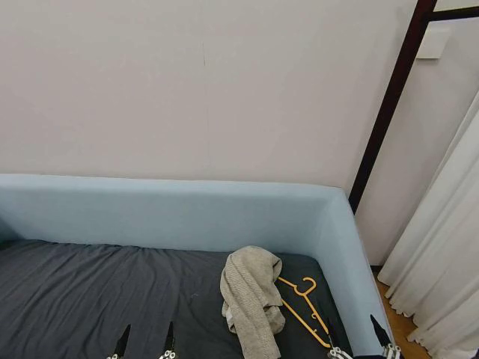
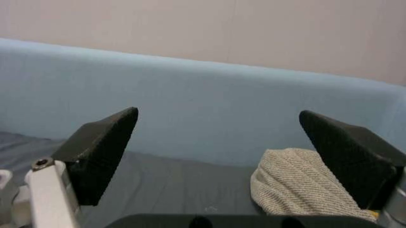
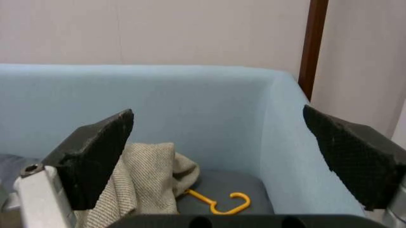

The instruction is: Pick up the clothes from the sofa and hang them on the clothes hanger.

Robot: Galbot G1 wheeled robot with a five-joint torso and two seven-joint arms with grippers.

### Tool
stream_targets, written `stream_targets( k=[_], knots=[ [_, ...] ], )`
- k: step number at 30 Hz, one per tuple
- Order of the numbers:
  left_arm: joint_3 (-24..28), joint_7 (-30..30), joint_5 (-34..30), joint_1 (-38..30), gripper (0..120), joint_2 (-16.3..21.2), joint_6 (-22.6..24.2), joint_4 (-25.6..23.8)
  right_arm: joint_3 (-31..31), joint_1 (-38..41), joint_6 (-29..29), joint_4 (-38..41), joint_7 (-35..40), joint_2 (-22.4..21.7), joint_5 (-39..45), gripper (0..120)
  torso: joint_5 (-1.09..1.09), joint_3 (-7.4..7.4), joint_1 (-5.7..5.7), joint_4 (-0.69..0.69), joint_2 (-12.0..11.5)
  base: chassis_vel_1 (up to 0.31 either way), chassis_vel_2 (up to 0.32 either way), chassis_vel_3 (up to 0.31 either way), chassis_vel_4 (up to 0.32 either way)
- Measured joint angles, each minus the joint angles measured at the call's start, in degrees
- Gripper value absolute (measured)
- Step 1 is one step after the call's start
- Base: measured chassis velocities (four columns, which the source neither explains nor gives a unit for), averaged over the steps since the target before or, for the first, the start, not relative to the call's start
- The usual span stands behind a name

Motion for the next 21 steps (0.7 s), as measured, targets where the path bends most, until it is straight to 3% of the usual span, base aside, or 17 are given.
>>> stream_targets(
  k=[9,13,15,16,17,21],
  knots=[
    [0.75,0.07,-0.19,-0.99,100,0.43,-0.06,1.44,-0.69,0.76,-4.94,-0.05,0.63,-2.77,5.66,100,0.01,0.0,0.0,0.0,0.0,0.0,0.0,0.0,0.0],
    [0.84,0.1,-0.27,-0.69,100,0.52,-0.24,1.74,-1.77,3.16,-13.27,1.98,2.91,-9.63,17.32,100,0.0,0.0,0.0,-0.01,0.0,0.0,0.0,0.0,0.0],
    [0.84,0.11,-0.17,-0.55,100,0.29,-0.47,1.93,-1.97,4.44,-15.38,2.24,3.52,-10.99,20.48,100,0.01,0.0,0.0,0.0,0.0,0.0,0.0,0.0,0.0],
    [1.33,0.1,0.31,-0.24,100,-1.08,-0.98,2.71,-2.69,11.4,-20.99,0.29,4.91,-16.4,27.68,100,0.01,0.0,0.0,0.0,0.01,0.0,0.0,0.0,0.0],
    [1.5,0.12,0.62,-0.12,100,-1.75,-1.04,2.92,-3.58,15.04,-22.95,-1.16,5.31,-19.23,30.12,100,0.03,0.0,0.0,0.01,0.0,0.0,0.0,0.0,0.0],
    [1.31,0.14,0.98,-0.05,100,-2.75,-1.04,3.07,-7.32,22.43,-27.26,-3.56,5.67,-24.84,34.55,100,0.01,0.0,0.0,0.01,0.01,0.0,0.0,0.0,0.0]
  ],
)
